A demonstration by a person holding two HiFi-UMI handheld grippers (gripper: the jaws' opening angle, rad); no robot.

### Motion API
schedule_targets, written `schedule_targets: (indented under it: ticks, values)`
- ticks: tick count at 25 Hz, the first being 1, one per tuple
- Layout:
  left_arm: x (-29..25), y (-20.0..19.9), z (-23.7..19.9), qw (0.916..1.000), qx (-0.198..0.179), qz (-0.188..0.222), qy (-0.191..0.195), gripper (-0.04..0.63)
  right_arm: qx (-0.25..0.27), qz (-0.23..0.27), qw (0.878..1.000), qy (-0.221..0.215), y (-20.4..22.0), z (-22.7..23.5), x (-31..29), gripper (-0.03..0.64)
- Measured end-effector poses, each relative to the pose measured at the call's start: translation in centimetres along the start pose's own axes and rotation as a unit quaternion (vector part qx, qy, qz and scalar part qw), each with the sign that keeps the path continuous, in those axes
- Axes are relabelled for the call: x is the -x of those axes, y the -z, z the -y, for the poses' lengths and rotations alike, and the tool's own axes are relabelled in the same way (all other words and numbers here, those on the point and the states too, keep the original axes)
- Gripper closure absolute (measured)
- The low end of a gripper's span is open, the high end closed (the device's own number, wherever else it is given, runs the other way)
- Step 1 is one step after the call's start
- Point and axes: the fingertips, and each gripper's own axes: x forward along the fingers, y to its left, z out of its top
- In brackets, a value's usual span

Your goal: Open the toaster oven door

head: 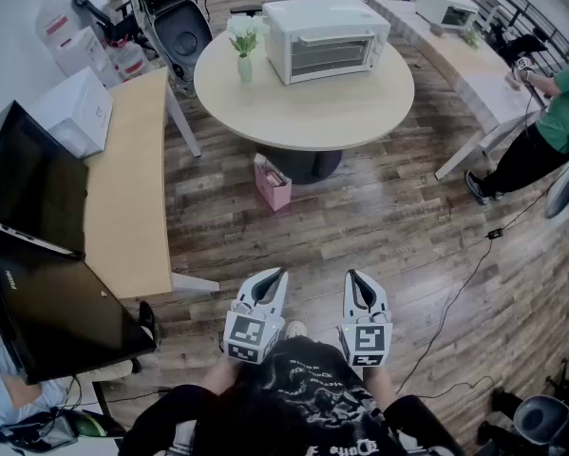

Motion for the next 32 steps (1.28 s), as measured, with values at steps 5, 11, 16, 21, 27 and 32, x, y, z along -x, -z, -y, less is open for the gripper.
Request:
schedule_targets:
  ticks: [5, 11, 16, 21, 27, 32]
  values:
    - [0.3, -0.7, -1.3, 1.0000, 0.005, 0.004, -0.003, 0.575, 0.001, -0.001, 1.000, -0.002, -0.7, -1.1, -0.6, 0.609]
    - [0.7, 0.0, -1.0, 0.9999, 0.008, 0.009, -0.008, 0.575, 0.004, -0.001, 1.000, -0.004, 0.1, -1.4, -0.1, 0.609]
    - [1.2, -0.1, -0.6, 0.9998, 0.012, 0.011, -0.012, 0.575, -0.011, 0.012, 1.000, -0.001, -0.3, -1.0, 0.5, 0.607]
    - [2.1, 0.4, 0.6, 0.9997, 0.011, 0.013, -0.020, 0.575, -0.022, 0.023, 0.999, -0.001, -0.1, -0.4, 1.6, 0.606]
    - [3.1, 1.4, 2.0, 0.9989, 0.019, 0.022, -0.039, 0.575, -0.024, 0.028, 0.999, -0.027, 0.6, -0.3, 3.0, 0.459]
    - [3.8, 2.0, 2.7, 0.9980, 0.024, 0.027, -0.052, 0.575, -0.016, 0.034, 0.999, -0.031, 1.1, 0.1, 4.5, 0.445]
